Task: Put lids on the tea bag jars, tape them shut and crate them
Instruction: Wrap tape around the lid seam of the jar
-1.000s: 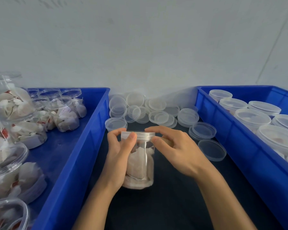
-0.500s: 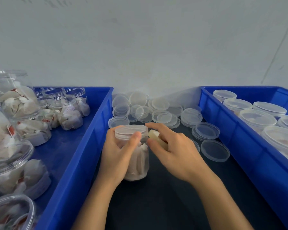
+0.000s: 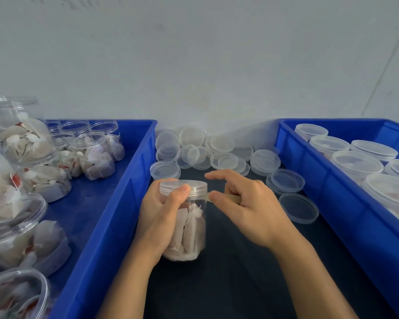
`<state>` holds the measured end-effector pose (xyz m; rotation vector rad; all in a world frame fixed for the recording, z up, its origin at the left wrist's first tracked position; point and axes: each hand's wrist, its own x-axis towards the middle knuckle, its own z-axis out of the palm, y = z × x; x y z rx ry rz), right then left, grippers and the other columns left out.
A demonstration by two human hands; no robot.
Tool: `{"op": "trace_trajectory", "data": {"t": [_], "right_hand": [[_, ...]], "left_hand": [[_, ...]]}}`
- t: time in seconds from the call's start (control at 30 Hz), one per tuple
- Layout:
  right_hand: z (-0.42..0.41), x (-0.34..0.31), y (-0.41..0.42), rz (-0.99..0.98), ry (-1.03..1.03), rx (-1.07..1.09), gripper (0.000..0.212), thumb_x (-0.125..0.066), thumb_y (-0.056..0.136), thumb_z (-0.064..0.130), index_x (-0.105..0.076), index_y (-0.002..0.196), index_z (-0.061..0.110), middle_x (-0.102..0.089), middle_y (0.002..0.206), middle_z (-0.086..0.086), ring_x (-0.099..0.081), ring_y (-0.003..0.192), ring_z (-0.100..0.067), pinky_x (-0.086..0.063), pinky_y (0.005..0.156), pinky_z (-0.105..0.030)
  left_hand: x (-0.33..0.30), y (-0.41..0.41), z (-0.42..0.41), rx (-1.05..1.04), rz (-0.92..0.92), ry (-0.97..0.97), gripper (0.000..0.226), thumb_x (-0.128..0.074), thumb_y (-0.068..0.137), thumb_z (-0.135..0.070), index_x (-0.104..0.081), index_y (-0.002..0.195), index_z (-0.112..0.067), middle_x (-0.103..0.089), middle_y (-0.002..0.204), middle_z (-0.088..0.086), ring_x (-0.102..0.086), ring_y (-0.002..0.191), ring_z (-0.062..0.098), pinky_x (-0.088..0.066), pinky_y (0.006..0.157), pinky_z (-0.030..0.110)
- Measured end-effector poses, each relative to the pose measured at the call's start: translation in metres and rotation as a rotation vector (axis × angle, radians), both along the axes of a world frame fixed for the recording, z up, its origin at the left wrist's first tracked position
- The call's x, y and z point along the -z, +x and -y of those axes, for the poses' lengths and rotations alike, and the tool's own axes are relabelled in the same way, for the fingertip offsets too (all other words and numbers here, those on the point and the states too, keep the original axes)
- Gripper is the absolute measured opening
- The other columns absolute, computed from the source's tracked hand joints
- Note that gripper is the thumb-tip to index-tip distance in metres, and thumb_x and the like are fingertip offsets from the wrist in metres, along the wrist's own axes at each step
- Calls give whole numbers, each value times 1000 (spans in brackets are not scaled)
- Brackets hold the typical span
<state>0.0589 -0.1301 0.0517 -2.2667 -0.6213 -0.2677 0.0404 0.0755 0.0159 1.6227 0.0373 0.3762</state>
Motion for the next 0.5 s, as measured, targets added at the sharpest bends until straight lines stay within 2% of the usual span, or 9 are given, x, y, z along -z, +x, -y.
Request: {"op": "trace_trajectory", "data": {"t": [0.1, 0.17, 0.23, 0.37, 0.43, 0.5], "right_hand": [[0, 1, 0, -4, -15, 5, 32, -59, 101, 46, -60, 133, 47, -56, 69, 7, -58, 70, -11, -36, 65, -24], [-1, 1, -1, -7, -32, 12, 32, -57, 102, 48, -60, 133, 48, -56, 68, 10, -58, 72, -11, -36, 65, -24], [-3, 1, -1, -6, -59, 15, 31, -54, 103, 49, -59, 133, 49, -57, 65, 15, -58, 71, -7, -36, 65, -23], [-4, 1, -3, -22, -123, -4, 26, -48, 107, 47, -60, 130, 50, -56, 62, 35, -57, 73, 3, -35, 66, -23], [-3, 0, -3, -40, -124, -2, 25, -48, 107, 46, -61, 128, 51, -57, 63, 36, -58, 75, 3, -38, 67, -25], [-2, -2, -4, -37, -122, 22, 26, -49, 106, 47, -62, 128, 53, -59, 65, 33, -59, 77, 0, -44, 71, -28]], "left_hand": [[1, 1, -1, 55, -11, -34, 62, -67, 70, -68, -72, 112, -23, -79, 102, -4, -77, 94, 13, -58, 74, 25], [1, 0, 0, 91, -30, -60, 65, -66, 70, -67, -73, 113, -19, -80, 103, 0, -77, 97, 15, -59, 76, 25], [-1, -1, 0, 124, -62, -68, 69, -64, 71, -68, -73, 114, -15, -79, 105, 4, -77, 99, 18, -58, 86, 35], [-2, -4, -1, 204, -147, -122, 80, -66, 72, -71, -70, 117, -5, -78, 108, 16, -76, 105, 33, -55, 103, 60], [-3, -5, 0, 223, -189, -130, 84, -68, 72, -73, -69, 120, -4, -77, 112, 18, -75, 108, 35, -52, 106, 62], [-4, -4, 1, 200, -201, -110, 86, -67, 69, -78, -67, 123, -12, -76, 116, 12, -75, 109, 24, -55, 104, 54]]}}
